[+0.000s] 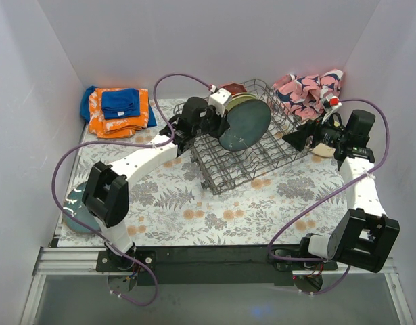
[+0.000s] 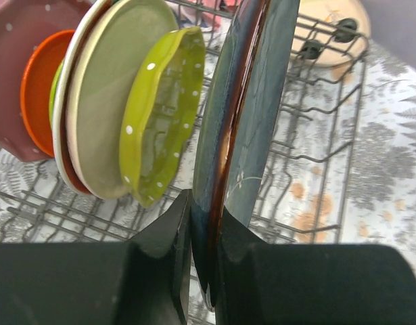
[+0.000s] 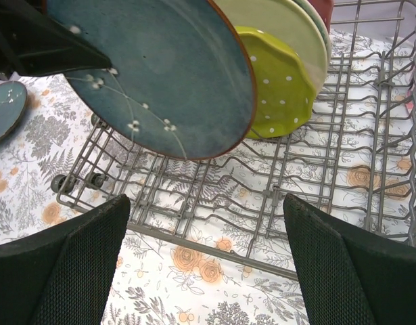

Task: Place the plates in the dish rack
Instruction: Insert the plate into the dish rack

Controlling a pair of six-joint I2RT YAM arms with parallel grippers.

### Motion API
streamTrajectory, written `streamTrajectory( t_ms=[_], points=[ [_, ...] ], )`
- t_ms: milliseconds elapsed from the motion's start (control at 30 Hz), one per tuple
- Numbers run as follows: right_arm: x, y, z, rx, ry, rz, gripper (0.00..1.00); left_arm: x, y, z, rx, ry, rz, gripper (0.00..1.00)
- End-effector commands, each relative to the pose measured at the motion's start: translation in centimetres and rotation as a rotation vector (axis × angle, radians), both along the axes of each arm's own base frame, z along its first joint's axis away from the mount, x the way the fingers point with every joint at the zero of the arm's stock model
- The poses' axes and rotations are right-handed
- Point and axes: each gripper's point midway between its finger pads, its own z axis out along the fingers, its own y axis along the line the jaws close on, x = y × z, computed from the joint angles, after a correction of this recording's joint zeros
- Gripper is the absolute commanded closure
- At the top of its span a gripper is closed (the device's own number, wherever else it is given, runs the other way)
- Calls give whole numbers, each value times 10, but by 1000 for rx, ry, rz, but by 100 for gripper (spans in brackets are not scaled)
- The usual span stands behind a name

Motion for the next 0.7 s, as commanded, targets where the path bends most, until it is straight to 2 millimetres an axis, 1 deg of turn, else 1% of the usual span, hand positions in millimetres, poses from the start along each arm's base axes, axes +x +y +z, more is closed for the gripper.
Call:
streamTrajectory(
  t_ms=[0,67,100,167,200,400,533,567,667],
  points=[
    [1,-2,-3,-8,-16,9,2,23,-11,100,-110,-330,65,100],
    [2,-3,-5,-8,-12,8,2,29,-13,95,-88,-354,73,100],
    [2,-3,-5,-8,-11,6,2,34,-16,88,-72,-354,75,100],
    [3,-3,-7,-4,-2,9,2,38,-17,88,-59,-381,82,100],
    [3,-3,-8,-4,-1,9,2,39,-21,83,-52,-381,78,100],
    [4,-3,-11,0,10,12,2,48,-25,80,-43,-416,108,100],
    [4,-4,-12,0,10,12,2,49,-27,82,-59,-427,110,100],
    [4,-3,-11,0,8,14,2,53,-23,85,-60,-435,141,100],
    [4,-4,-12,1,13,14,2,55,-22,84,-59,-443,152,100]
  ],
)
